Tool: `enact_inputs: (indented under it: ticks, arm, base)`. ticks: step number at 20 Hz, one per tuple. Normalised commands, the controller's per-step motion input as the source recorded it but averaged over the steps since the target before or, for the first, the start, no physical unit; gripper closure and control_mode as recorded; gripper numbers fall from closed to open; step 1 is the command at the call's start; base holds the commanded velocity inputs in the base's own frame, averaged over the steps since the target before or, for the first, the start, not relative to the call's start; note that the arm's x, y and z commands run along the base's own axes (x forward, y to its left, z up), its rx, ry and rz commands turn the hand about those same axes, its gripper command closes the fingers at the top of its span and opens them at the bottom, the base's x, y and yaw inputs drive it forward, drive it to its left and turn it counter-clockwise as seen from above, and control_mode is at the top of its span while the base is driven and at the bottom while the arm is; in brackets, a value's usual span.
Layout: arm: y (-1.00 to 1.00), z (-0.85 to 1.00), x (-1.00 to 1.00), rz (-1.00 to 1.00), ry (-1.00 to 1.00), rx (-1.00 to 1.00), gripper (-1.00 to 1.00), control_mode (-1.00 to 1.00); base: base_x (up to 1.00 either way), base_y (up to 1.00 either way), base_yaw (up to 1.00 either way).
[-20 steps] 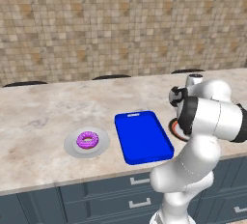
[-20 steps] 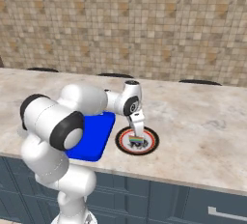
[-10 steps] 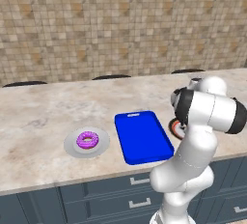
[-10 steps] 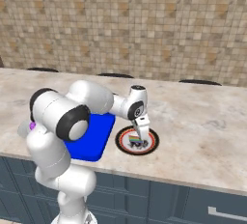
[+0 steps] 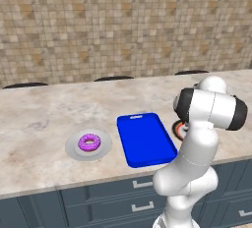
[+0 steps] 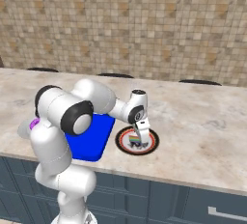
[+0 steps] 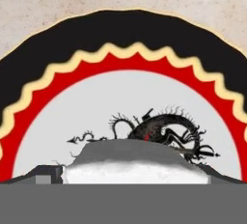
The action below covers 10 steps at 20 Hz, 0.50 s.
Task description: Move the dessert items from the plates to the tray.
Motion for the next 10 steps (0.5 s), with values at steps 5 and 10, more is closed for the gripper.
enact_inputs:
  ticks: [5, 10]
  arm:
    - [0.00, -0.21, 0.06, 0.00, 0.00, 0.00, -1.00, -1.00]
    - [0.00, 0.00, 0.00, 0.00, 0.00, 0.00, 1.00, -1.00]
  base:
    - [0.00, 0.00, 0.00]
    - [0.00, 0.00, 0.00]
